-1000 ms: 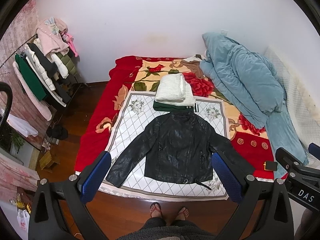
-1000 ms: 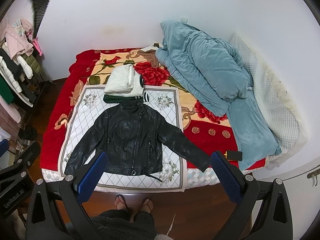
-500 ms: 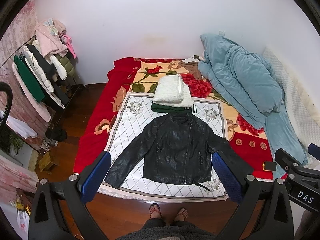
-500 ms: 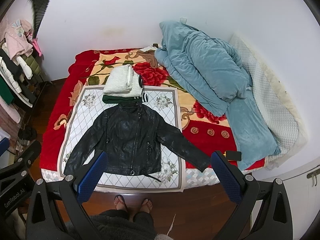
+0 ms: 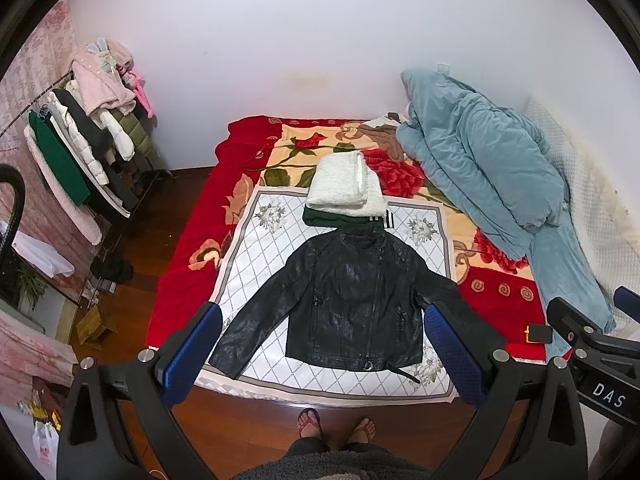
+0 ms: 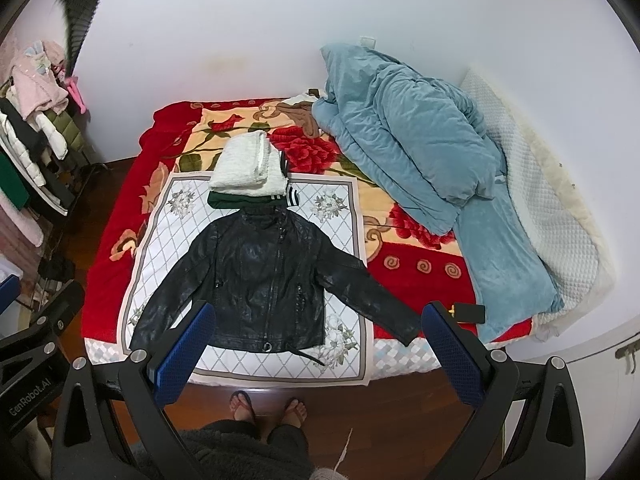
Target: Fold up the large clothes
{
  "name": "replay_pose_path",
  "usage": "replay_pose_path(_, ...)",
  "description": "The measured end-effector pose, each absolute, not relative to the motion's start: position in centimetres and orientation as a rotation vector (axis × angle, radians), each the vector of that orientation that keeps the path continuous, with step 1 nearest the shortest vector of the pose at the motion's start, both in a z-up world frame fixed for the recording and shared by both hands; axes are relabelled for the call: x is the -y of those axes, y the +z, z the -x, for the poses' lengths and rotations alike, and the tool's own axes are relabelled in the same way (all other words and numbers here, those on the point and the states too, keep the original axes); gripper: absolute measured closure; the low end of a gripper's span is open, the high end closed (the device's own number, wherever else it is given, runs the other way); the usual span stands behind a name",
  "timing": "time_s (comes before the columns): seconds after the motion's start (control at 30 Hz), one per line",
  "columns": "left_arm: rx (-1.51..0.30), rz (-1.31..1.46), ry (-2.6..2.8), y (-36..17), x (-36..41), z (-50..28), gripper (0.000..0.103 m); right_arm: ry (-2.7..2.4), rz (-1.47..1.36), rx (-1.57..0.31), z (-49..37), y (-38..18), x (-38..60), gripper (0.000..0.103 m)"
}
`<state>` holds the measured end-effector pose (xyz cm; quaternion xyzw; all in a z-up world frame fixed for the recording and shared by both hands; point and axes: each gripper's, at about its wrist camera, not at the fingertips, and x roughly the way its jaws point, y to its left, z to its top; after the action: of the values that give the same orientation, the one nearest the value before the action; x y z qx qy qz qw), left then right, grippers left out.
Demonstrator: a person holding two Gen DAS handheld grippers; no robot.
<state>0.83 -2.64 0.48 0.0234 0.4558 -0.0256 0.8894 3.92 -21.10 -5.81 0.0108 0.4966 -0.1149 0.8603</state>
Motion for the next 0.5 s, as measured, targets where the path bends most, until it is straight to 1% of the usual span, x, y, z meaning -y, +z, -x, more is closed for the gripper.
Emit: replay_pose_path(0.5,-0.943,-0.046,-0.053,0.48,2.11,-0.70,0.000,-0.236,-0.015,-1.039,-4.19,-6.24,20.34,0.000)
